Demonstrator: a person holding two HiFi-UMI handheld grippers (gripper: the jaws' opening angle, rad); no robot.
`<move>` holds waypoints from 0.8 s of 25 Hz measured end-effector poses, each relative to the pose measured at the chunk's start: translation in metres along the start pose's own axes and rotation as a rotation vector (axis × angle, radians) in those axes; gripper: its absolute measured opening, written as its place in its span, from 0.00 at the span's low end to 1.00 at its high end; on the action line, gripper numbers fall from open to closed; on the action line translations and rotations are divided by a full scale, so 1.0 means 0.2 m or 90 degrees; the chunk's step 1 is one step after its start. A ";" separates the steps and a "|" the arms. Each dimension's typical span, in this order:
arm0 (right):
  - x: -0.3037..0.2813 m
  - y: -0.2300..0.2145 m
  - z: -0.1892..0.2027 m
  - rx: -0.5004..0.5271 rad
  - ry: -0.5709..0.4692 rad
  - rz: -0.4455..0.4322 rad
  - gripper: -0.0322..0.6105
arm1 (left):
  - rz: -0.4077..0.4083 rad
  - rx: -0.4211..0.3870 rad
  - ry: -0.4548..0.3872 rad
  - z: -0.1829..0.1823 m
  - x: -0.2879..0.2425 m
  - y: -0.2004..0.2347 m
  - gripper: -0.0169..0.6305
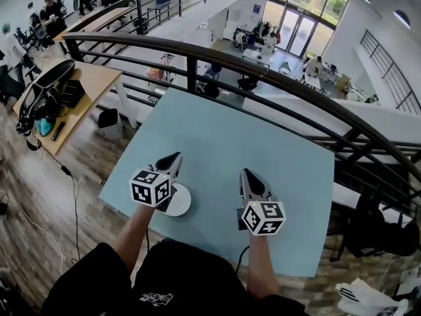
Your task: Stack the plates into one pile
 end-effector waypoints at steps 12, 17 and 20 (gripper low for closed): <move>-0.15 0.20 -0.06 0.023 -0.004 -0.084 0.06 | -0.108 0.001 -0.039 -0.04 0.26 0.21 0.04; -0.18 0.24 -0.09 0.038 -0.008 -0.102 0.06 | -0.128 -0.012 -0.057 -0.06 0.31 0.24 0.04; -0.19 0.26 -0.10 0.049 -0.011 -0.108 0.06 | -0.137 -0.019 -0.068 -0.06 0.33 0.26 0.04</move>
Point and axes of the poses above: the fingertips, and each gripper's own axes: x backward along the fingers, y to its left, z out of its underside, the point moved 8 cm from there along x, backward along the fingers, and after that the axes turned 14 degrees about -x, right-handed, at the moved point
